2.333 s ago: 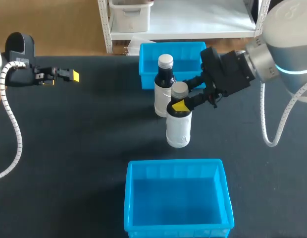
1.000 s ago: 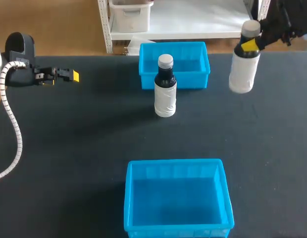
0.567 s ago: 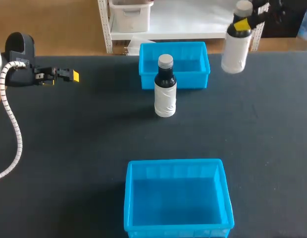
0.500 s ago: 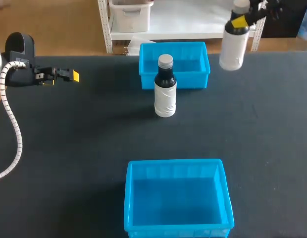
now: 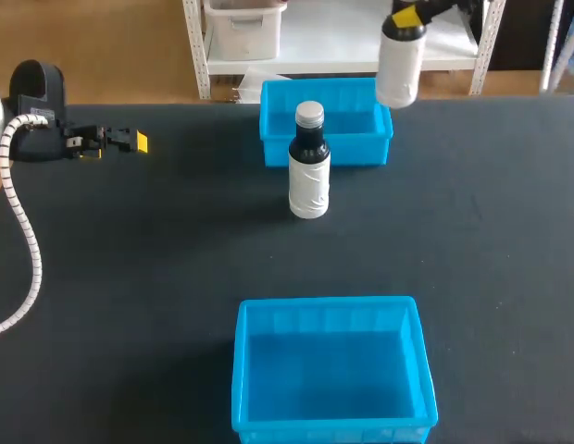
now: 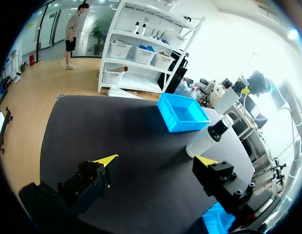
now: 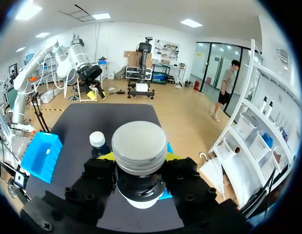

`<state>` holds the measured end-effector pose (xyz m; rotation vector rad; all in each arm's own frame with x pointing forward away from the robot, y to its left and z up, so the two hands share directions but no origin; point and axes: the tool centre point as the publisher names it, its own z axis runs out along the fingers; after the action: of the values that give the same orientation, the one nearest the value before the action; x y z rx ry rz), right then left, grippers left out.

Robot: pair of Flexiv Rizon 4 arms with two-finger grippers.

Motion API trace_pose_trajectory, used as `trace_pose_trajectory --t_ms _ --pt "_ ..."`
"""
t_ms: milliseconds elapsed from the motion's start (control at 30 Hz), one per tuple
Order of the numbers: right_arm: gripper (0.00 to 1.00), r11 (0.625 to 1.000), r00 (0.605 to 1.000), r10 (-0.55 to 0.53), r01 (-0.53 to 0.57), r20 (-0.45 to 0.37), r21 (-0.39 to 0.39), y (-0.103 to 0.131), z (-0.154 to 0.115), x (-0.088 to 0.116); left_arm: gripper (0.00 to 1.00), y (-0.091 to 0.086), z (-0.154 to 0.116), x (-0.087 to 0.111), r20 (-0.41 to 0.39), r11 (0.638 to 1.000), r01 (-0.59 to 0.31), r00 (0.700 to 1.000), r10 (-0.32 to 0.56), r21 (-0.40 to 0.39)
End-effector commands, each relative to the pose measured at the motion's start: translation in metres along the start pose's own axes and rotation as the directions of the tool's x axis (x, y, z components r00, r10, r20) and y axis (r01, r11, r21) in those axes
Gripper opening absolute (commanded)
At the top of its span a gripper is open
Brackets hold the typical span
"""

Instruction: Pick up the bottle, and place it in the far bin if it is heavy, or in the near bin if it is light.

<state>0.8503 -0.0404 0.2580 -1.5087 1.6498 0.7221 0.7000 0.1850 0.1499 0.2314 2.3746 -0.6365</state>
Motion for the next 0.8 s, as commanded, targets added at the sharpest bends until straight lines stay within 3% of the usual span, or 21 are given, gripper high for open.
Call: trace_pose_trajectory --t_ms 33,800 --pt "0.0 0.997 1.0 -0.004 0.004 -0.001 -0.074 -0.018 0.014 -0.007 1.0 0.0 0.0 0.0 0.0 1.0 0.0 1.0 0.0 0.0" --pt "0.0 0.986 0.999 -0.007 0.012 0.033 -0.167 -0.044 0.101 -0.019 1.0 0.0 0.0 0.0 0.0 1.0 0.0 1.0 0.0 0.0"
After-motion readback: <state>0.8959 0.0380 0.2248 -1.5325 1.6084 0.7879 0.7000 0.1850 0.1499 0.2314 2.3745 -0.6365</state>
